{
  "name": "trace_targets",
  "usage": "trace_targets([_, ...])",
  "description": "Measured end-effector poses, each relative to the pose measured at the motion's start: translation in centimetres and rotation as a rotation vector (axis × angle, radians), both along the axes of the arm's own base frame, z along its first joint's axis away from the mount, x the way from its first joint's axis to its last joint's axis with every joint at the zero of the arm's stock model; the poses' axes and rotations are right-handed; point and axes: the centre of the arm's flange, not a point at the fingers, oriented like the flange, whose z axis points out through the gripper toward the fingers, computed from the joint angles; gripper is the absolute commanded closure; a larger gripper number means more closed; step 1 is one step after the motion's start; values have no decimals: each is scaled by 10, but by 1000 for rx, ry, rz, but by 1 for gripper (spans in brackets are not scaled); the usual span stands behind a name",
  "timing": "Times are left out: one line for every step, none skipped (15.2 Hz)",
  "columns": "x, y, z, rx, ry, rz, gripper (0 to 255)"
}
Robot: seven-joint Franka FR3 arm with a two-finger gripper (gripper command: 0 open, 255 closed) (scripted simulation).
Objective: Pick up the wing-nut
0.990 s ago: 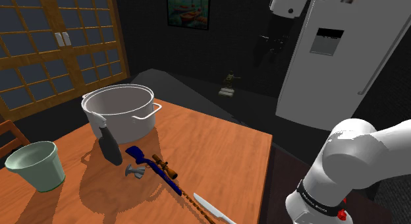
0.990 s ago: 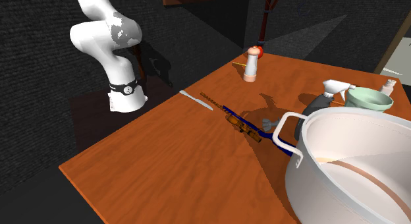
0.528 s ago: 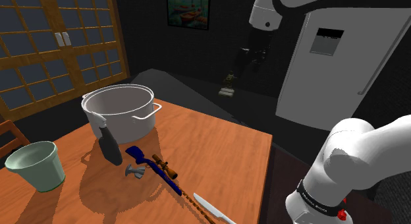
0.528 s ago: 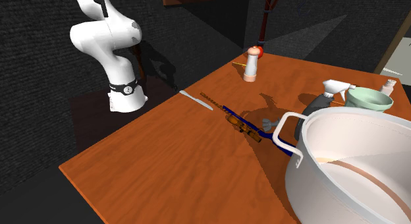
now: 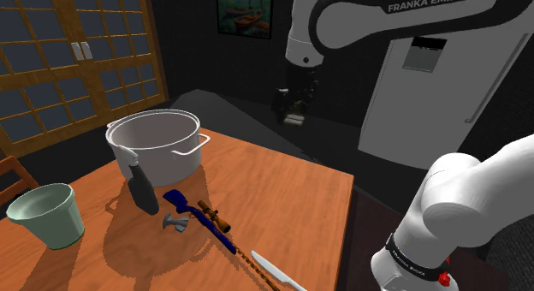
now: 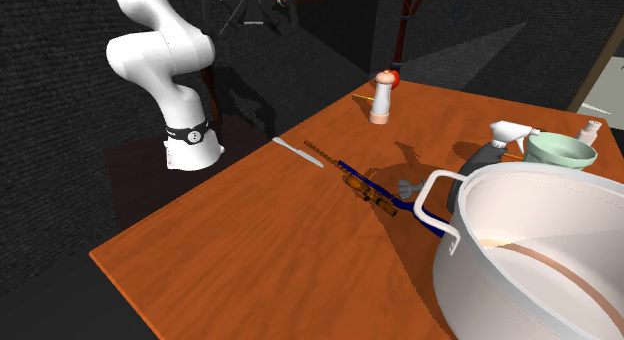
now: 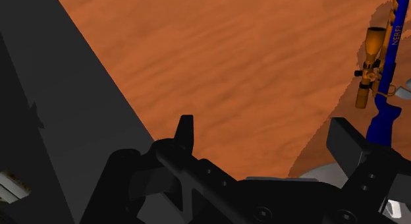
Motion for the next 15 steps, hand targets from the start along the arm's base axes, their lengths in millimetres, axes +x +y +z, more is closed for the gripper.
trace_targets([6,6,-10,-2,5,1,0])
trace_targets([11,15,-18,-3,10,2,0])
trace_targets([16,23,-26,-5,14,3,0])
trace_targets([22,34,-35,-6,19,4,0])
trace_targets([27,45,-42,-7,23,5,0])
trace_targets([32,55,-49,-9,28,6,0])
trace_targets([36,64,-59,-10,33,6,0])
trace_targets([43,73,-67,-12,37,7,0])
trace_targets([48,84,-75,-13,41,8,0])
trace_targets([54,93,-82,-14,46,9,0])
trace_targets([58,104,-90,-15,51,10,0])
trace_targets([62,113,-98,-17,55,11,0])
trace_targets([68,123,-105,-18,60,12,0])
trace_targets([74,130,-114,-20,65,13,0])
trace_targets([77,139,-122,-21,69,14,0])
